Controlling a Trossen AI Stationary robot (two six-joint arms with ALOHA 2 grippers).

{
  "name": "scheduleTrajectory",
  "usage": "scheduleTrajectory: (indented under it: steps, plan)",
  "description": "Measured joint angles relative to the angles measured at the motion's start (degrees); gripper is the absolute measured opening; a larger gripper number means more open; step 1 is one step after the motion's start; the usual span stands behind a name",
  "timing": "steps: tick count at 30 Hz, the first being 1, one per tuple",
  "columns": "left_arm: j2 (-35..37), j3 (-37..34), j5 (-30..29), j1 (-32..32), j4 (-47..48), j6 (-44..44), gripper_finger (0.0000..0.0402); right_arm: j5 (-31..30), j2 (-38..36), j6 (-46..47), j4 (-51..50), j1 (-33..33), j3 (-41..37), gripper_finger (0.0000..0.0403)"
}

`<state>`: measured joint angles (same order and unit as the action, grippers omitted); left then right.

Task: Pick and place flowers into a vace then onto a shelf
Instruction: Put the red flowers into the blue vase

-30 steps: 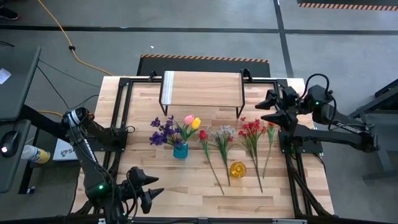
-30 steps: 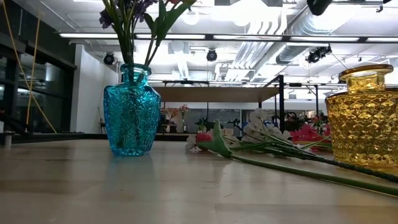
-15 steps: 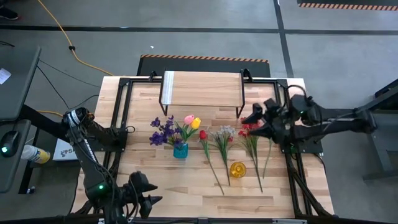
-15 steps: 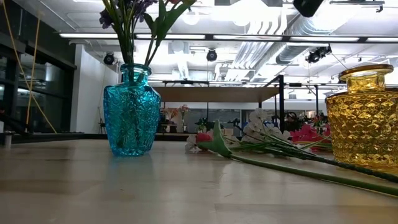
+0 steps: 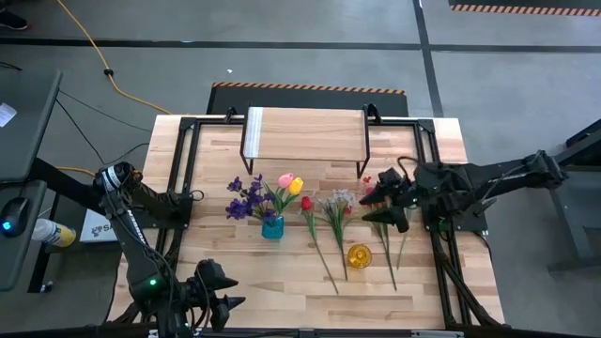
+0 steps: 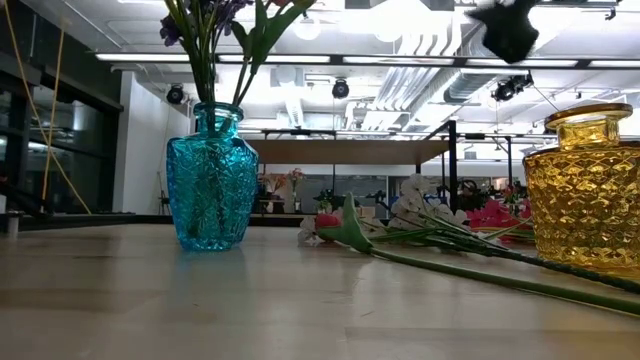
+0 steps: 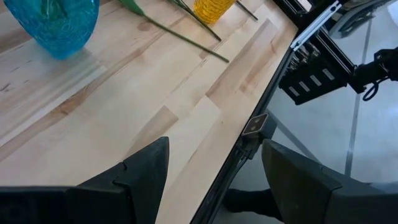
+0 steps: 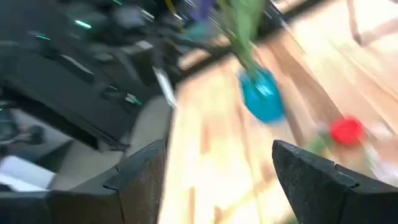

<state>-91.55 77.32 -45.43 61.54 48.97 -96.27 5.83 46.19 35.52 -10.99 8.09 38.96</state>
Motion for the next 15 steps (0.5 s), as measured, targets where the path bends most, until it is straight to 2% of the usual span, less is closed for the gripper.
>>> scheduleTrajectory:
  steps: [5, 15]
  plan:
    - [0.0, 0.0, 0.0, 0.0, 0.0, 0.0, 0.0287, -3.1, 0.0, 5.2, -12.1, 0.3, 0.0, 0.0287]
    - [0.0, 0.0, -0.2, 0.0, 0.0, 0.0, 0.0287, -2.4, 0.8, 17.5, -31.5, 0.3, 0.0, 0.0287]
